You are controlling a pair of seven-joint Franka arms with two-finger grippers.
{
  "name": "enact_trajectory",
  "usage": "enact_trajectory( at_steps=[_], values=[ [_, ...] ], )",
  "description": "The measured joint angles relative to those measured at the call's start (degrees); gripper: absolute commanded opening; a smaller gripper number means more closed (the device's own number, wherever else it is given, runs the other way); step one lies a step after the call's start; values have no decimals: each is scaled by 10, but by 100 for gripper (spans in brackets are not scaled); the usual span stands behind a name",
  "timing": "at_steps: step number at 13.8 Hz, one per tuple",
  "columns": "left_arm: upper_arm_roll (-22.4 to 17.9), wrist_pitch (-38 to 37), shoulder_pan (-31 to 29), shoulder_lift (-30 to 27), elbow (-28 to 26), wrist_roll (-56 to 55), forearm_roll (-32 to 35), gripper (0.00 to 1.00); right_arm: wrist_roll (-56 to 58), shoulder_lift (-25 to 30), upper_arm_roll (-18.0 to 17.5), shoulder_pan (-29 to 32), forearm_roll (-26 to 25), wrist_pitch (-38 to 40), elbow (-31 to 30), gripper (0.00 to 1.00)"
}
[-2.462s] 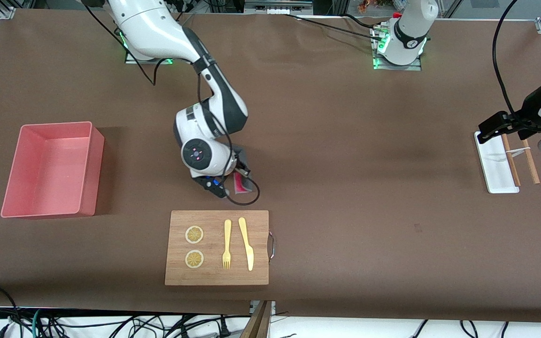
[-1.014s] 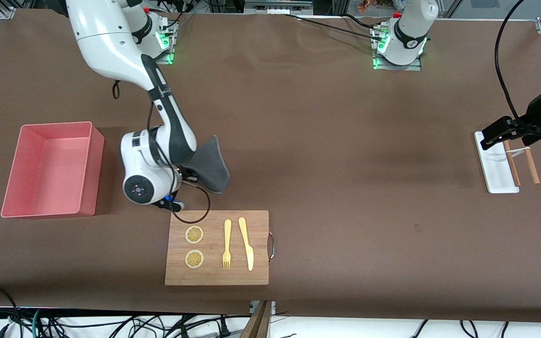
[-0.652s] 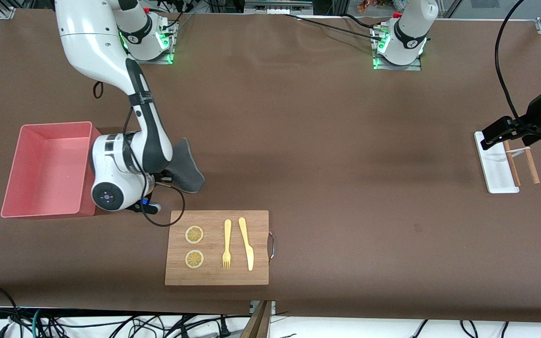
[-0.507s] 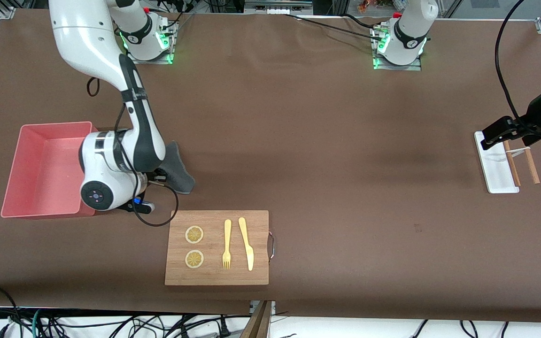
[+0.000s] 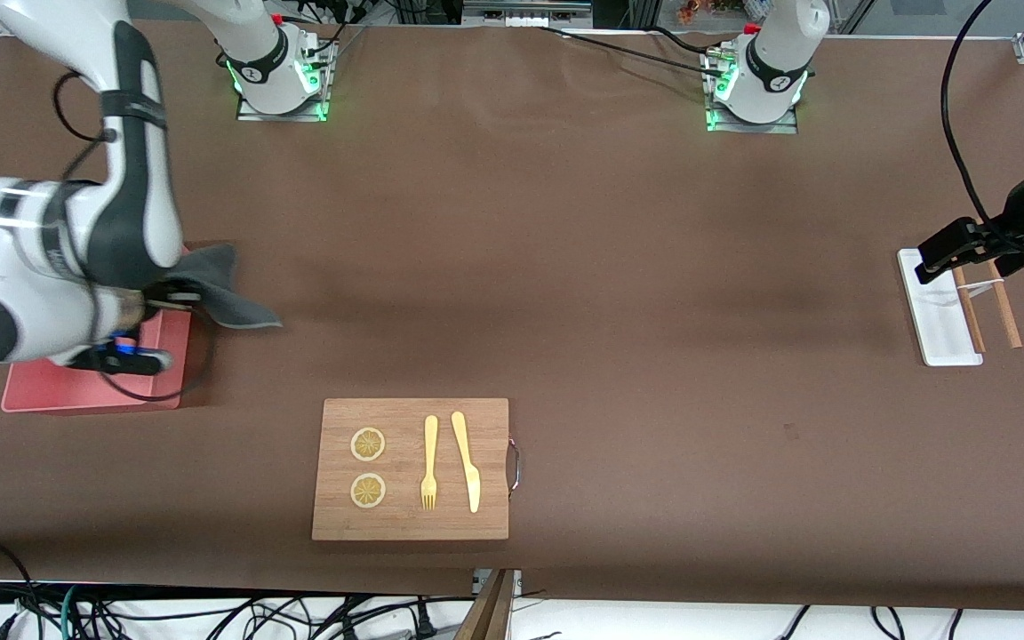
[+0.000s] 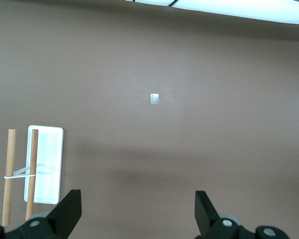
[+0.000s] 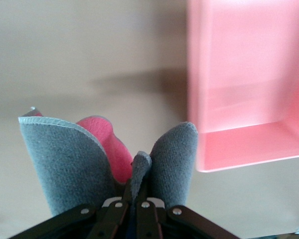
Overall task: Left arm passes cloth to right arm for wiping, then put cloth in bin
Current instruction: 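Carry the cloth into the pink bin with the right gripper, then open the right gripper to drop the cloth in the bin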
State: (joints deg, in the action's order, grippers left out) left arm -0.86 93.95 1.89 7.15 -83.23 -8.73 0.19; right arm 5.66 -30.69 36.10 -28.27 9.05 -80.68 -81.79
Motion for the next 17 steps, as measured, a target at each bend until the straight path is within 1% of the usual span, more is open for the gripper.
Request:
enact_trajectory(
  at_steps=[2, 3, 5, 7, 10, 13, 15, 17],
  values=[
    [0, 0, 0, 0, 0, 0, 0, 100, 89, -2, 46, 12, -4, 1, -6, 0],
    [0, 0, 0, 0, 0, 0, 0, 100, 124, -4, 55, 28, -8, 0, -8, 0],
    [0, 0, 0, 0, 0, 0, 0, 100, 179, -12, 59, 65, -19, -15, -11, 0],
    [0, 0, 0, 0, 0, 0, 0, 100, 215, -28, 58, 89, -22, -39, -16, 0],
    [0, 0, 0, 0, 1, 0, 0, 100, 261, -64, 58, 108, -22, -83, -20, 0],
    [0, 0, 0, 0, 1, 0, 0, 100, 278, -98, 56, 122, -22, -132, -24, 0],
    [0, 0, 0, 0, 1, 0, 0, 100, 286, -112, 55, 126, -22, -166, -40, 0],
    [0, 0, 0, 0, 1, 0, 0, 100, 288, -116, 47, 130, -21, -194, -63, 0]
  ],
)
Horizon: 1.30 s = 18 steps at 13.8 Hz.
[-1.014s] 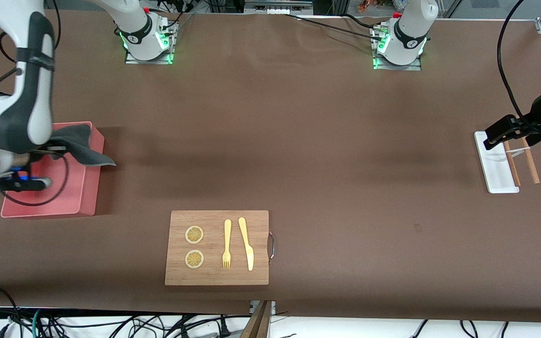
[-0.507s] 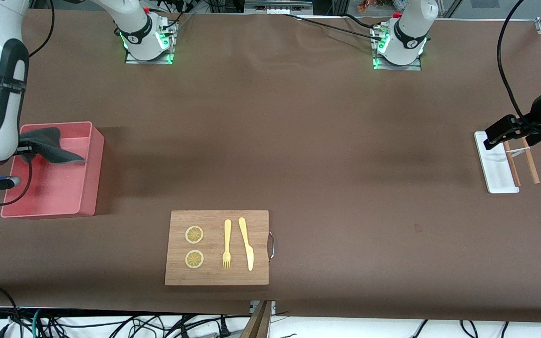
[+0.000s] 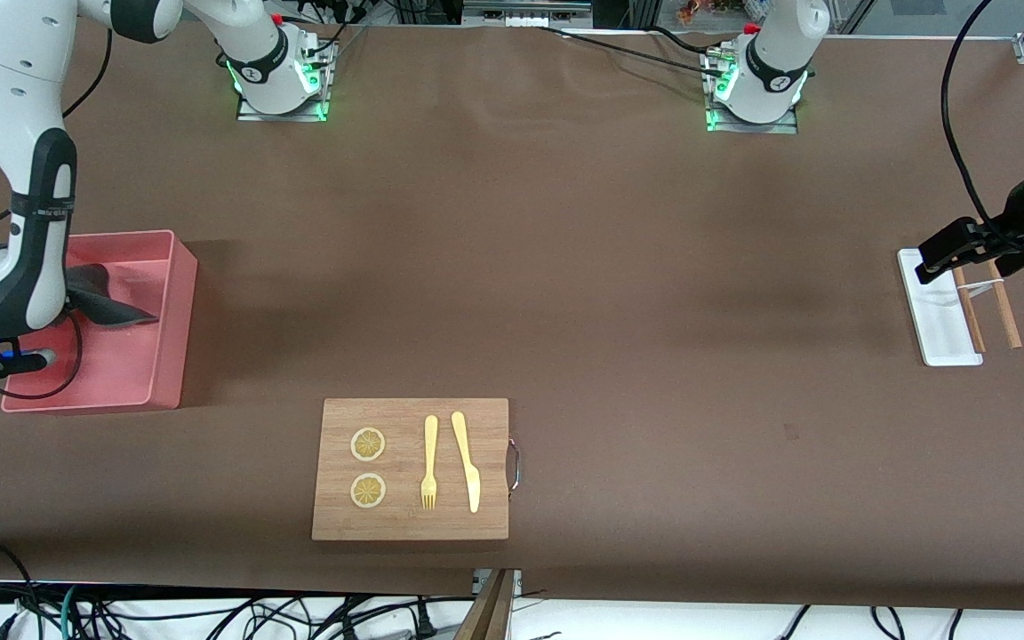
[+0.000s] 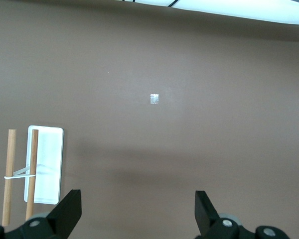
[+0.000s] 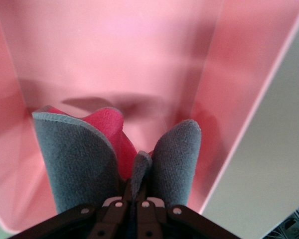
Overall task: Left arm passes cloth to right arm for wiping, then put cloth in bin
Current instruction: 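Open the right gripper to drop the cloth in the bin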
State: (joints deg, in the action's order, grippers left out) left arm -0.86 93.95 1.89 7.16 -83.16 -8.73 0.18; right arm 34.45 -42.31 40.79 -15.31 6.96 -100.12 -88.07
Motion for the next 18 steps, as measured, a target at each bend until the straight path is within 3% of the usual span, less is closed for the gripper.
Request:
enact_trajectory(
  at_steps=[1, 2, 3, 4, 12, 18],
  values=[
    [0, 0, 0, 0, 0, 0, 0, 100, 0, -1, -6, 2, 2, -8, -8, 0],
    [0, 0, 0, 0, 0, 0, 0, 100, 0, -1, -11, 3, 7, -17, -14, 37],
    [0, 0, 0, 0, 0, 0, 0, 100, 0, -3, -14, 3, 10, -30, -20, 82],
    [0, 0, 0, 0, 0, 0, 0, 100, 0, -5, -15, 4, 12, -42, -25, 100],
    [0, 0, 0, 0, 0, 0, 0, 100, 0, -8, -16, 12, 50, -48, -4, 100],
    [0, 0, 0, 0, 0, 0, 0, 100, -5, 39, -16, 9, 65, 101, 103, 100]
  ],
)
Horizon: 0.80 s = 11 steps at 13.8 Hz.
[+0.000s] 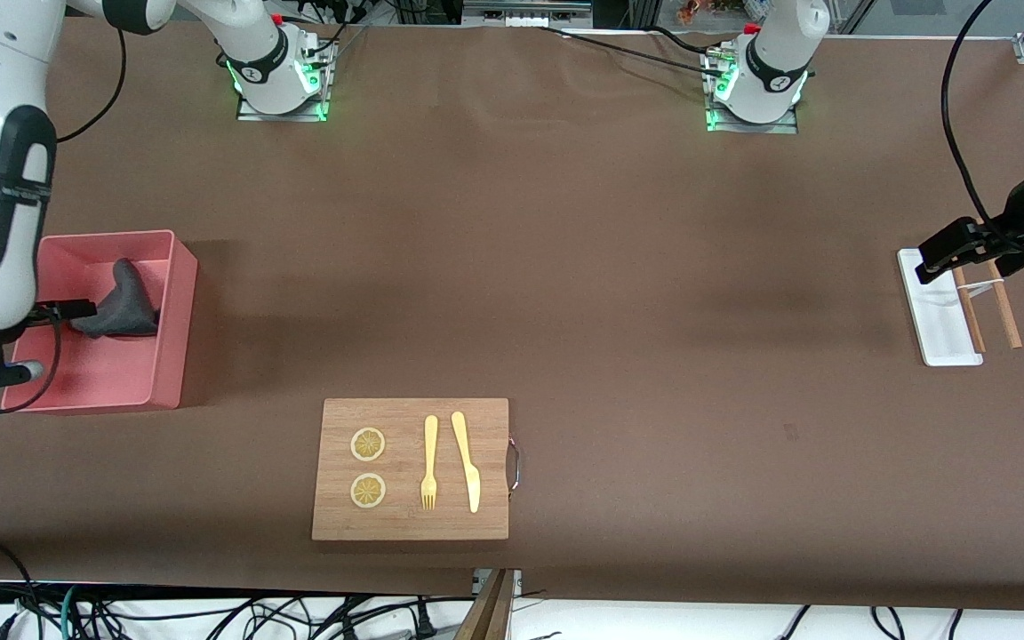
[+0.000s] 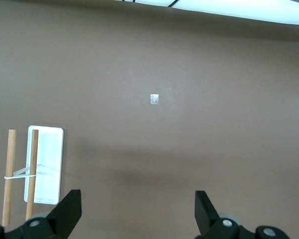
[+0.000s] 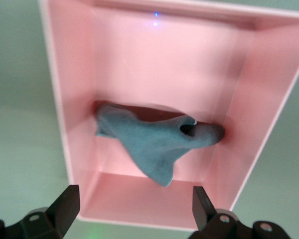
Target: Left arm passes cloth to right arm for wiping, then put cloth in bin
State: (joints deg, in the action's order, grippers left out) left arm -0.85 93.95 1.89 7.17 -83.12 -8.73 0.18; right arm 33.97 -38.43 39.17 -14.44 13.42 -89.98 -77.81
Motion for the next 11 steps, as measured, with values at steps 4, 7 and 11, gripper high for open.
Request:
enact_trajectory(
  at_steps=[4, 7, 11],
  values=[
    [0, 0, 0, 0, 0, 0, 0, 100, -53, 84, -78, 24, -46, 28, 8, 100],
    [0, 0, 0, 0, 0, 0, 0, 100, -167, 151, -187, 70, -103, 62, 8, 100],
    [0, 0, 0, 0, 0, 0, 0, 100, -237, 239, -297, 115, -124, 95, -4, 100]
  ],
)
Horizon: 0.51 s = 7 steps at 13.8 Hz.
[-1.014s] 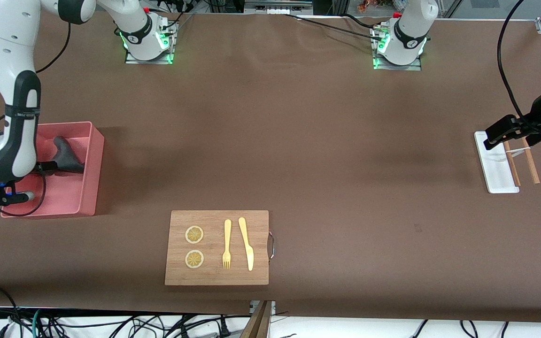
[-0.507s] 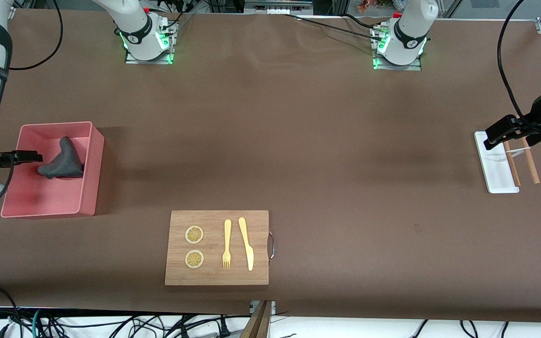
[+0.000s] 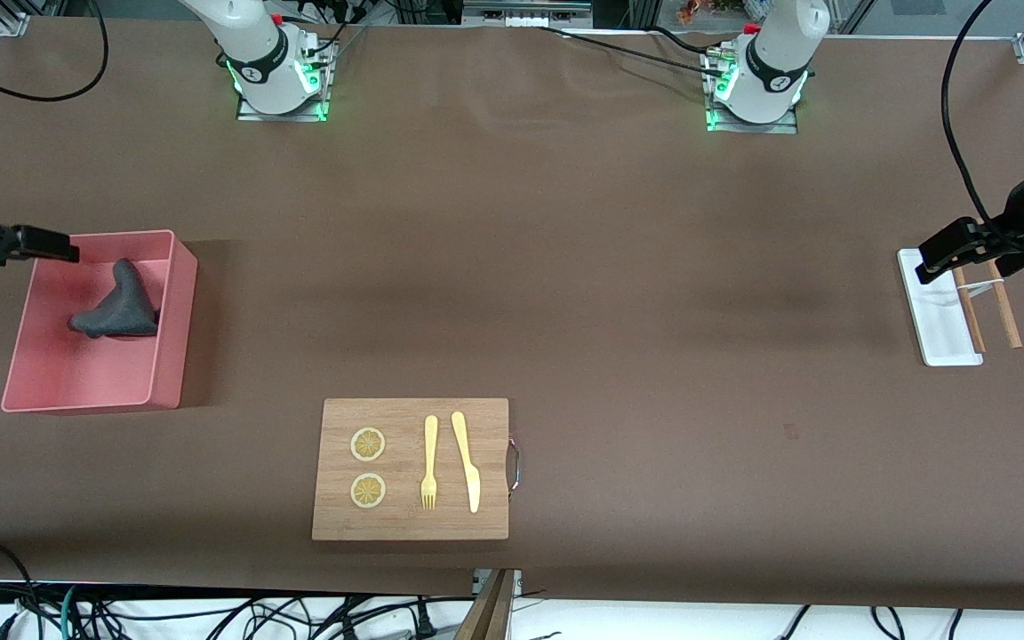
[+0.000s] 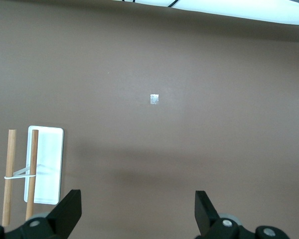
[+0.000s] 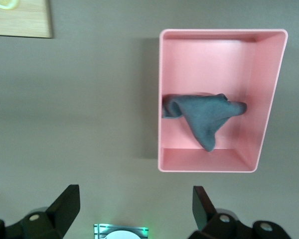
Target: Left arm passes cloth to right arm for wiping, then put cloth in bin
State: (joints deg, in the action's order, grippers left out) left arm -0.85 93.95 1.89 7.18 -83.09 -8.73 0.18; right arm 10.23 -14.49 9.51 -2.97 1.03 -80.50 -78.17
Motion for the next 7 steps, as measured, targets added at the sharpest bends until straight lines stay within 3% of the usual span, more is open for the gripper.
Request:
enact_trajectory(
  at_steps=[7],
  values=[
    [0, 0, 0, 0, 0, 0, 0, 100, -2, 64, -36, 37, 0, 0, -23, 100]
  ],
)
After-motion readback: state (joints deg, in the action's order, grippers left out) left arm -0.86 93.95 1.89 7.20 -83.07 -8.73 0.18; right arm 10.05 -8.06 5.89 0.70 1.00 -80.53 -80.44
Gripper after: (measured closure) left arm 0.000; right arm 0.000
